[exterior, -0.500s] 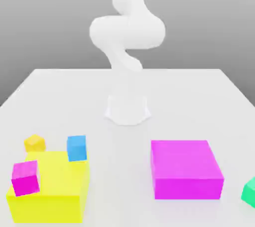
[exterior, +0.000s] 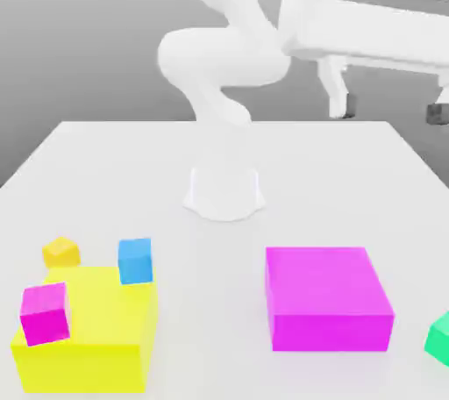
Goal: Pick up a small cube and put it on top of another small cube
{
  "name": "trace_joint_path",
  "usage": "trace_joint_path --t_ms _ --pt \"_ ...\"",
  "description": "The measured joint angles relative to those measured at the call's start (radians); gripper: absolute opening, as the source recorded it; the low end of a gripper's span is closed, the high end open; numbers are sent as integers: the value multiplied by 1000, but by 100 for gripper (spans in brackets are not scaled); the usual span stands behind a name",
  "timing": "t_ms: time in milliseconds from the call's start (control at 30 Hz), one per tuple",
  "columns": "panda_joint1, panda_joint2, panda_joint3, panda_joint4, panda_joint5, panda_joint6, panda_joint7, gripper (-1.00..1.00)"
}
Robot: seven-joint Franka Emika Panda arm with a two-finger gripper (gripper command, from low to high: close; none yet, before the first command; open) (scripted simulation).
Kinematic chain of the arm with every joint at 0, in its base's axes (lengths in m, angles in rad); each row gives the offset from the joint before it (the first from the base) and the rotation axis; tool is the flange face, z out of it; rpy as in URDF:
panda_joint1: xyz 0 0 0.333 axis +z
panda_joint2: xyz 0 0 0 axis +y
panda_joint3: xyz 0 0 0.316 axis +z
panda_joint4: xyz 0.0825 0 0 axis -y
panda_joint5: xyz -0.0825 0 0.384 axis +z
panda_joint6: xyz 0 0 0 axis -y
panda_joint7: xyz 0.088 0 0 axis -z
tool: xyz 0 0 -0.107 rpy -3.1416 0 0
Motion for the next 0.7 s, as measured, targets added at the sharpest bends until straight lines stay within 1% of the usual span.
trace_joint_path --t_ms 233,500,633,667,700 --pt "96 254 50 5 -83 65 62 0" --pt "192 528 98 8 -114 153 88 0" --pt "264 672 25 38 -185 251 141 0" --pt "276 696 10 44 -199 268 151 -100" --pt "276 696 10 44 -199 268 151 -100"
